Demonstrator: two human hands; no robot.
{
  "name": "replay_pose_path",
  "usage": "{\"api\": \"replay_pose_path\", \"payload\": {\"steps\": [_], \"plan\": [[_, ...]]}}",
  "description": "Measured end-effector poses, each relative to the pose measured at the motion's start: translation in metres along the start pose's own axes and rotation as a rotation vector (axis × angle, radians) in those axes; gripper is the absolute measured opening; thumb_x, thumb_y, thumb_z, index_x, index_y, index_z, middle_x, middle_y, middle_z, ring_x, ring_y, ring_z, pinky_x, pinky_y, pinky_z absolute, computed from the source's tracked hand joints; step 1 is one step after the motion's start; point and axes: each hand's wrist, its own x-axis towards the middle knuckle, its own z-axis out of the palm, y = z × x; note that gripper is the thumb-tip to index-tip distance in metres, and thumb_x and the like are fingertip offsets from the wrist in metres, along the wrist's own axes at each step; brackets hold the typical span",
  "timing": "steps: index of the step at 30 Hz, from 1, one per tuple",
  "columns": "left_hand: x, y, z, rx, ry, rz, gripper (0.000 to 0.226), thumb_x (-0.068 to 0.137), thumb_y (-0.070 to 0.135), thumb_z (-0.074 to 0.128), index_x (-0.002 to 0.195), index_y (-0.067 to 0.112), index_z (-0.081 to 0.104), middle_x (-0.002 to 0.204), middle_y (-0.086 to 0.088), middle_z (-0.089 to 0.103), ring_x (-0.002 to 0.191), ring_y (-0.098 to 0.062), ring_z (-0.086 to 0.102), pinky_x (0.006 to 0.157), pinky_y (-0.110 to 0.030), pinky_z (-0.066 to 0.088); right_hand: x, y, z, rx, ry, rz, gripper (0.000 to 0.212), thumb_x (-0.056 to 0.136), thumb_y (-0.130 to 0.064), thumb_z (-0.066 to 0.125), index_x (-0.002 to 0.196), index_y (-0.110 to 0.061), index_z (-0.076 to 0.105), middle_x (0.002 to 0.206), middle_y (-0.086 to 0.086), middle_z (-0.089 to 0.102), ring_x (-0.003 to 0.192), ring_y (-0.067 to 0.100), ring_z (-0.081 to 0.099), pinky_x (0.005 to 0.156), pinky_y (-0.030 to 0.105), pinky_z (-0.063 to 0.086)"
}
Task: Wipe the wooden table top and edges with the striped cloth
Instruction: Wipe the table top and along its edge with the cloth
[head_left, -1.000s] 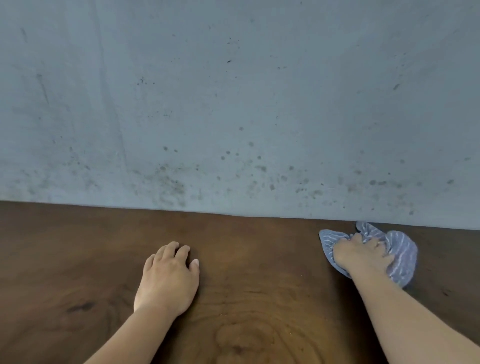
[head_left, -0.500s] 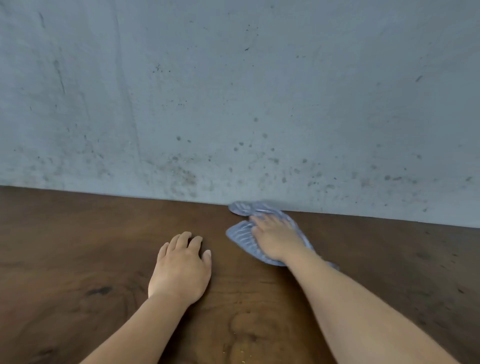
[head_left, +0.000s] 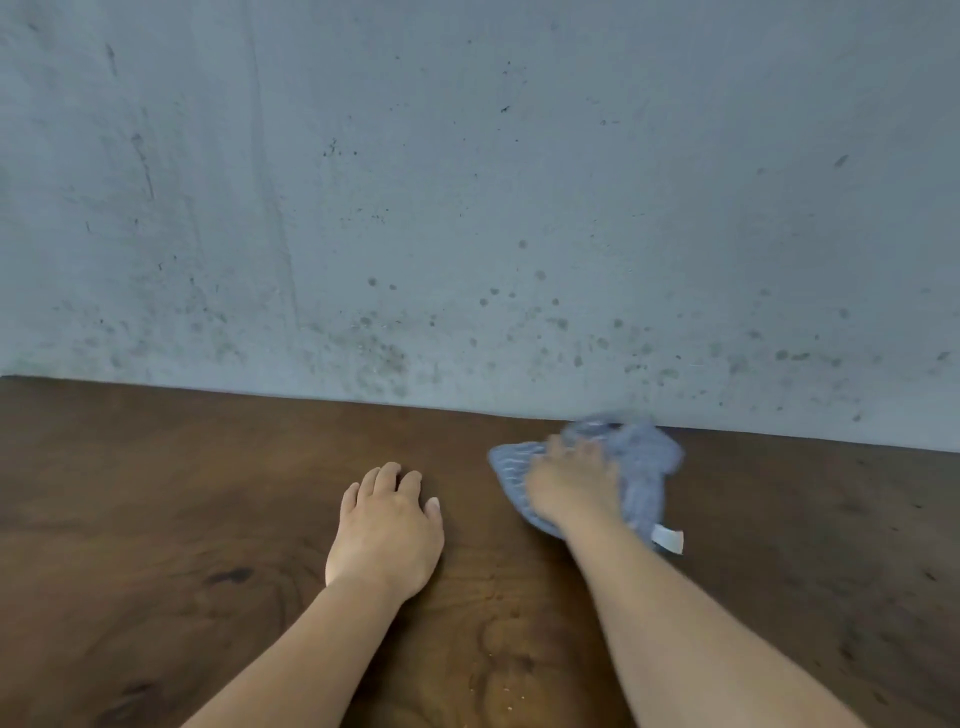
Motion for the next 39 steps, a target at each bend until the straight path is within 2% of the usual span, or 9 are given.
{"api": "replay_pose_path", "payload": {"steps": [3,7,11,19,25,30,33,36,39], "plan": [[-0.004,0.001,-0.005,-0.041,-0.004,0.010,0.052,0.100,0.041,0.029,0.148,0.020,0.033,0.156,0.001,0.025,0.145,-0.015,0.015,0.120,-0.034,0.011,-0.027,-0.053,0.006,0.034,-0.075,-0.379,0.055,0.104,-0.036,0.016,0.157,-0.024,0.013,0.165,0.005,0.004,0.151,0.025,-0.001,0.122,0.047,0.001],[-0.013,0.011,-0.008,-0.024,0.033,0.031,0.047,0.100,0.039,0.036,0.142,0.019,0.043,0.152,0.003,0.034,0.142,-0.013,0.026,0.117,-0.030,0.018,-0.030,-0.026,-0.001,0.024,-0.128,-0.512,0.053,0.104,-0.040,0.010,0.157,-0.031,0.009,0.165,-0.003,0.000,0.151,0.018,-0.004,0.121,0.047,-0.006],[-0.027,0.035,-0.001,-0.042,0.036,0.018,0.046,0.099,0.043,0.037,0.141,0.025,0.045,0.153,0.008,0.032,0.142,-0.011,0.026,0.117,-0.029,0.020,-0.004,0.054,-0.011,0.026,-0.116,-0.414,0.053,0.104,-0.041,0.010,0.156,-0.034,0.011,0.165,-0.005,0.003,0.151,0.016,-0.001,0.121,0.047,-0.004],[-0.032,0.049,0.016,-0.019,0.063,0.000,0.043,0.097,0.043,0.040,0.136,0.027,0.049,0.149,0.009,0.037,0.140,-0.012,0.029,0.116,-0.031,0.022,0.069,0.267,-0.046,-0.031,-0.099,-0.010,0.052,0.105,-0.040,0.014,0.156,-0.032,0.016,0.165,-0.008,0.004,0.151,0.015,0.003,0.121,0.045,0.004],[-0.030,0.048,0.016,-0.015,0.048,-0.005,0.043,0.097,0.042,0.040,0.136,0.026,0.049,0.148,0.008,0.038,0.139,-0.014,0.030,0.115,-0.032,0.023,0.052,0.298,-0.052,-0.041,-0.124,-0.068,0.051,0.106,-0.035,0.016,0.156,-0.033,0.013,0.165,-0.005,0.007,0.151,0.013,0.002,0.122,0.041,0.002],[-0.032,0.047,0.009,-0.058,-0.003,0.008,0.043,0.097,0.040,0.042,0.136,0.022,0.050,0.149,0.002,0.039,0.139,-0.017,0.032,0.115,-0.033,0.024,-0.034,0.312,-0.061,-0.028,-0.106,-0.127,0.049,0.107,-0.028,0.019,0.156,-0.031,0.016,0.164,-0.005,0.008,0.151,0.011,0.002,0.121,0.035,0.000],[-0.043,0.042,-0.010,-0.234,-0.043,0.047,0.038,0.098,0.032,0.046,0.132,0.017,0.054,0.144,0.000,0.045,0.135,-0.020,0.038,0.112,-0.032,0.029,-0.105,0.328,-0.064,0.048,-0.100,-0.129,0.048,0.105,-0.046,0.018,0.152,-0.042,0.019,0.162,-0.013,0.012,0.150,0.005,0.001,0.120,0.029,-0.002],[-0.065,0.015,-0.034,-0.250,-0.010,0.060,0.036,0.098,0.030,0.047,0.132,0.018,0.055,0.147,0.000,0.042,0.137,-0.018,0.037,0.114,-0.031,0.027,-0.155,0.342,-0.067,0.002,-0.111,-0.023,0.089,0.070,-0.085,-0.019,0.147,-0.052,0.010,0.160,-0.021,0.009,0.149,0.002,-0.002,0.123,0.034,0.000],[-0.091,-0.036,-0.048,-0.168,0.040,0.022,0.040,0.098,0.032,0.047,0.134,0.017,0.053,0.148,0.000,0.040,0.139,-0.017,0.032,0.116,-0.031,0.024,-0.163,0.335,-0.061,-0.151,-0.110,0.194,0.113,0.052,-0.073,-0.038,0.154,-0.044,0.002,0.164,-0.013,0.002,0.151,0.015,-0.001,0.122,0.043,0.005]]}}
